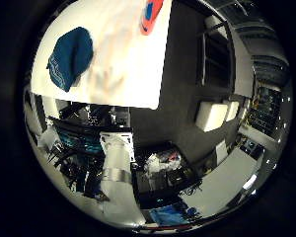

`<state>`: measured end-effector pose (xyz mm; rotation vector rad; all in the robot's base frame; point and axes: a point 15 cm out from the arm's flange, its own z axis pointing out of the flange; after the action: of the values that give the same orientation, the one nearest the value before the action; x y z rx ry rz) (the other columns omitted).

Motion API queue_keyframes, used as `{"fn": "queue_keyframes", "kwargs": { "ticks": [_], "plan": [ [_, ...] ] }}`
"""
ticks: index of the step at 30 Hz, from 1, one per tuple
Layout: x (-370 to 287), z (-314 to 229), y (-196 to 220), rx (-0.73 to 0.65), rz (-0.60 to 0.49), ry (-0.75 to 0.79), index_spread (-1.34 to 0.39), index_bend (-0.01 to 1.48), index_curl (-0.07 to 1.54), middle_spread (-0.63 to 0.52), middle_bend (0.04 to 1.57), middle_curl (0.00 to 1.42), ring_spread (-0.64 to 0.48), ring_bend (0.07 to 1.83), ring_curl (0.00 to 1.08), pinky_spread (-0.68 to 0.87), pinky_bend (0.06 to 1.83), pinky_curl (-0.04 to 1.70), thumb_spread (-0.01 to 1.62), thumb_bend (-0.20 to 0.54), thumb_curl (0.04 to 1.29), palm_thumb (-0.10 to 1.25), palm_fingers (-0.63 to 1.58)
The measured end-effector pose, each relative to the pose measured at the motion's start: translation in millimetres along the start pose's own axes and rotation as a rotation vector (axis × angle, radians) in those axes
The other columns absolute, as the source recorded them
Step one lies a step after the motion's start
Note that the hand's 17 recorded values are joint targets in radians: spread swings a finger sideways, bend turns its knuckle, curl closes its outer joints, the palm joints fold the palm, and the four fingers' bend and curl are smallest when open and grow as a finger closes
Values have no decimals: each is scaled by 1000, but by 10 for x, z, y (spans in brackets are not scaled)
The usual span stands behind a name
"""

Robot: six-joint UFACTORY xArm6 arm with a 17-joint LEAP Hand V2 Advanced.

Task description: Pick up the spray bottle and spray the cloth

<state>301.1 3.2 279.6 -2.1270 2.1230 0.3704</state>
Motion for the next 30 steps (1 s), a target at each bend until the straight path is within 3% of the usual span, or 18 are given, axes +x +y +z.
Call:
{"fn": "queue_keyframes", "kwargs": {
  "ticks": [12, 30],
  "plan": [
    [-362, 29, -5, 146, 53, -199, -232, 169, 350, 48, 212, 386, 184, 327, 283, 419, 344, 260, 1073, -21, 391, 770, 380],
    [553, 137, -141, 501, 341, -451, -217, 169, 326, 24, 272, 407, 135, 453, 296, 407, 421, 252, 1076, -21, 389, 742, 371]
  ]
}}
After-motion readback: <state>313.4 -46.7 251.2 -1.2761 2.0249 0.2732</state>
